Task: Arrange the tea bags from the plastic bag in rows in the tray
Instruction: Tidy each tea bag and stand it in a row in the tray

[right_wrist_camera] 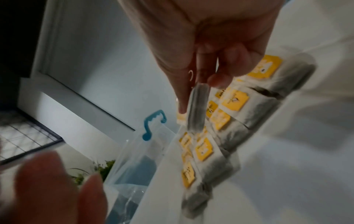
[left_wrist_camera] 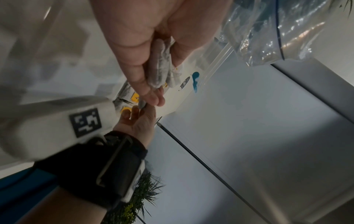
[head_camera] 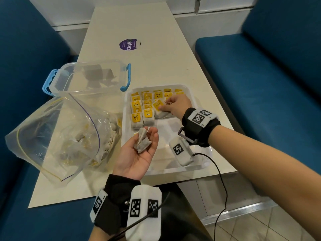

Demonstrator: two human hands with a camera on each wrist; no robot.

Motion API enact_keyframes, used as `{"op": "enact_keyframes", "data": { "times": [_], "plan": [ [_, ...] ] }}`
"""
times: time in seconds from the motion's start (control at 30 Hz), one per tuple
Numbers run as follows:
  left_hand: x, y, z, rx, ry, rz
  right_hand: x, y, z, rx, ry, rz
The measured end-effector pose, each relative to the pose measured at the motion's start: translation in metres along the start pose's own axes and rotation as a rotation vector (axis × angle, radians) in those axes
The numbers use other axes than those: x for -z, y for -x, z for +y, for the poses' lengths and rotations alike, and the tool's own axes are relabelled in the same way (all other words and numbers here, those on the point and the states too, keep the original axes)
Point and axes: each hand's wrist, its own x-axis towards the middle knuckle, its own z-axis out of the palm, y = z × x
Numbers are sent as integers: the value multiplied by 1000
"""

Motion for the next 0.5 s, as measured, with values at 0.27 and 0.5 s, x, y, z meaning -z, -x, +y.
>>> {"op": "enact_keyframes", "data": {
  "times": [0.27, 0.5],
  "plan": [
    [3, -2, 1, 5, 4, 11, -14, -8, 7, -173, 160, -70],
    [4, -4, 2, 2, 6, 13, -19, -14, 13, -236, 246, -71]
  ]
}}
